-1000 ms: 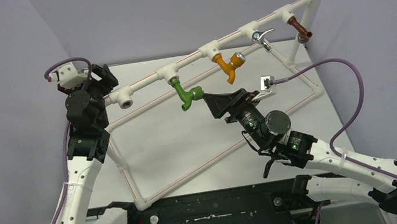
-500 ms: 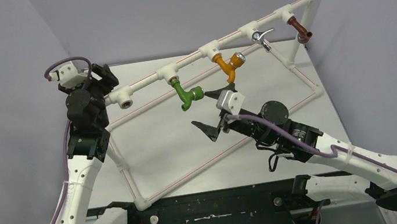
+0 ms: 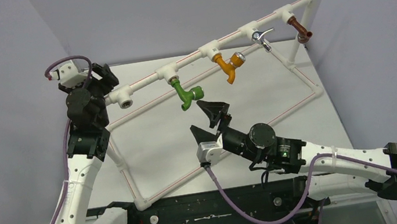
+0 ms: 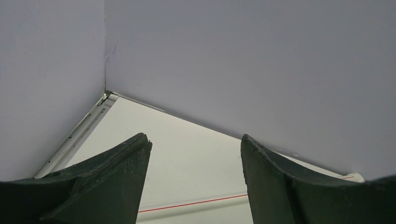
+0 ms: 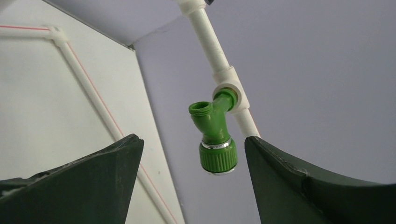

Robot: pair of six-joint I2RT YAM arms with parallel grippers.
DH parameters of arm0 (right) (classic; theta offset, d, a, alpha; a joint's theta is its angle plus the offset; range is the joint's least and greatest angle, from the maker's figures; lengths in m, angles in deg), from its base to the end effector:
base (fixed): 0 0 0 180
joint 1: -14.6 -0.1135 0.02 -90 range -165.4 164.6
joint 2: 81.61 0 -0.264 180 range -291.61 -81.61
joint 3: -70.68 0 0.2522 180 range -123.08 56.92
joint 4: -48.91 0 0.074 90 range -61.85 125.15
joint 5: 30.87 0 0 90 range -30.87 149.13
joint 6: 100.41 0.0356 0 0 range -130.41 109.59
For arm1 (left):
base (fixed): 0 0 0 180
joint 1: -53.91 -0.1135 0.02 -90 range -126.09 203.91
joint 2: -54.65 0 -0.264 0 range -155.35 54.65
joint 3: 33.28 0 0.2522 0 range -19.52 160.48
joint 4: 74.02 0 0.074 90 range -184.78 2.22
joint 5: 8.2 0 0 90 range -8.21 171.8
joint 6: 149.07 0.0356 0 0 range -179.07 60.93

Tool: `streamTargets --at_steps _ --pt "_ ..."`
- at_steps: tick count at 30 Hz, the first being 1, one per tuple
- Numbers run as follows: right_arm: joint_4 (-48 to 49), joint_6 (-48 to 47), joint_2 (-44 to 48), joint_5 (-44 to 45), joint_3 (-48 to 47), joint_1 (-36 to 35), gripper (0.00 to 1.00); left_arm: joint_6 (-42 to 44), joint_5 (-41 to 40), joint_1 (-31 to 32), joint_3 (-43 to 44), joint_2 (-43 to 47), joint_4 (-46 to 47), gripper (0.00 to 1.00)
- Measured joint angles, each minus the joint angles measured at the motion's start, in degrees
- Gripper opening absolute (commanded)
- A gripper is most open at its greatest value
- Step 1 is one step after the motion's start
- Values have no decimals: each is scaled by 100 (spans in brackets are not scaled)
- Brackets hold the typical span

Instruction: Install the water faucets

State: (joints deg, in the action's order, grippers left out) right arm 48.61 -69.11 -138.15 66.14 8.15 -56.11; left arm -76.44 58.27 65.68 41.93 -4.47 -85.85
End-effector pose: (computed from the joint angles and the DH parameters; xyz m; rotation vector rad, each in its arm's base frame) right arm 0.0814 0.2195 0.3709 -1.2860 0.7177 0.0803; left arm 0.2312 -0.0336 0.4179 -0.4004 1.4492 -0.1018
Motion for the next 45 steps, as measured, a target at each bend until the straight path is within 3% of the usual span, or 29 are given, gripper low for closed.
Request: streamTargets --at_steps 13,23,28,36,45 --pt "1899 -1567 -1172 1113 101 0 69 44 22 0 28 -28 -28 68" --pt "2723 -1954 -1714 1488 39 13 55 52 42 0 33 -35 -31 68" --pt "2815 -1904 -1816 1488 -144 17 42 55 50 0 37 -39 -35 68" --pt "2824 -1716 -1919 1565 -256 15 1 79 66 -2 59 -70 -46 68" --pt "2981 -1266 -1965 1676 -286 -17 0 92 72 -11 66 -76 -46 68"
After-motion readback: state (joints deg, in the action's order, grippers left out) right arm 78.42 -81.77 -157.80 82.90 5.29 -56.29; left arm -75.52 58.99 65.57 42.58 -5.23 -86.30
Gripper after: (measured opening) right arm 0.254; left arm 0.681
